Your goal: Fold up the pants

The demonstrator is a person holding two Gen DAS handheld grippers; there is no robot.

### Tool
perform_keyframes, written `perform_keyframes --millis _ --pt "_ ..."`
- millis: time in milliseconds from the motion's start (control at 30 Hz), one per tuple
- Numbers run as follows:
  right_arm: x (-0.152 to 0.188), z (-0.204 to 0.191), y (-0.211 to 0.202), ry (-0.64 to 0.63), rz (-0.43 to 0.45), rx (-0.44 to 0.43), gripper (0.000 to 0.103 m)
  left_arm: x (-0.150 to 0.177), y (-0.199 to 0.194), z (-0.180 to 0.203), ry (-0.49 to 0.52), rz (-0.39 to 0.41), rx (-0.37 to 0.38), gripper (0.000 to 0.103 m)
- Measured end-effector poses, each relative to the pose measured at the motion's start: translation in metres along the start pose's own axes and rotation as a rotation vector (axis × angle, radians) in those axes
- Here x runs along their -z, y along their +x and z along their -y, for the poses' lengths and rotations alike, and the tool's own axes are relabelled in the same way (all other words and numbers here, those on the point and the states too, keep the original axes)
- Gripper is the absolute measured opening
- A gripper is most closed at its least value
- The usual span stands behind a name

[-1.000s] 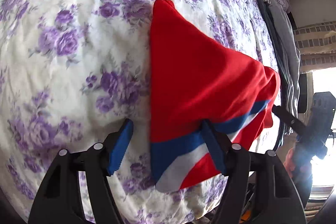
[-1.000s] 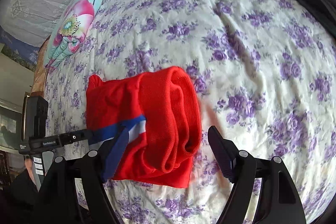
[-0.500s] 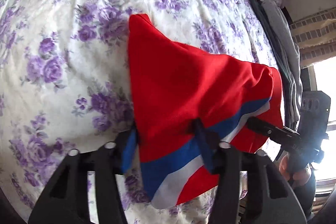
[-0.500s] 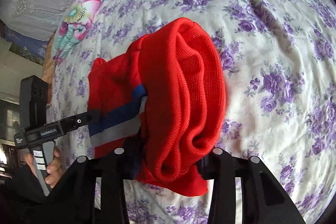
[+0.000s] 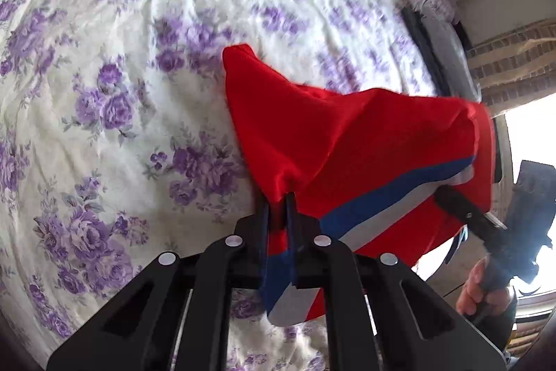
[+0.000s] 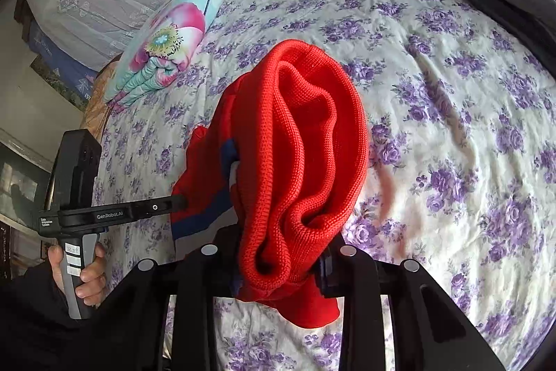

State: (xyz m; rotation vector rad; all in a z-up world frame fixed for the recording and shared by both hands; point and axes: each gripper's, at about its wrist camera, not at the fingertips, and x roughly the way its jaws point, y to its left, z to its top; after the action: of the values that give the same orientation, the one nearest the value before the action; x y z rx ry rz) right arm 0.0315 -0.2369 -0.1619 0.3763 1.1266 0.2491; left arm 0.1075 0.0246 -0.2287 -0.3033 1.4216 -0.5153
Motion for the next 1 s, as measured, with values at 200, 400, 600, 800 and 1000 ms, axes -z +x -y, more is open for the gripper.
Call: perform_keyframes --millis 200,400,600,800,1000 --pt "0.001 0.012 0.015 0.027 -0.031 0.018 0.031 -0.009 0.016 -0.019 -0.058 -0.051 -0.022 0.047" --pt "0.002 0.021 0.026 0.048 -0.041 0.024 0.031 -0.020 0.022 -0.015 -0.035 -0.042 0.026 0.022" --pt "-0.002 0.015 0.014 0.056 0.018 0.023 0.031 -0.022 0.000 -0.003 0.009 0.034 0.020 0.006" --pt "-0.054 0.012 0.009 0.083 0.176 0.024 0.030 -0.065 -0.035 0.017 0.057 0.177 0.012 0.006" --pt "-0.156 0.022 0.037 0.095 0.389 0.034 0.029 -0.172 -0.063 0.041 0.082 0.371 -0.090 0.006"
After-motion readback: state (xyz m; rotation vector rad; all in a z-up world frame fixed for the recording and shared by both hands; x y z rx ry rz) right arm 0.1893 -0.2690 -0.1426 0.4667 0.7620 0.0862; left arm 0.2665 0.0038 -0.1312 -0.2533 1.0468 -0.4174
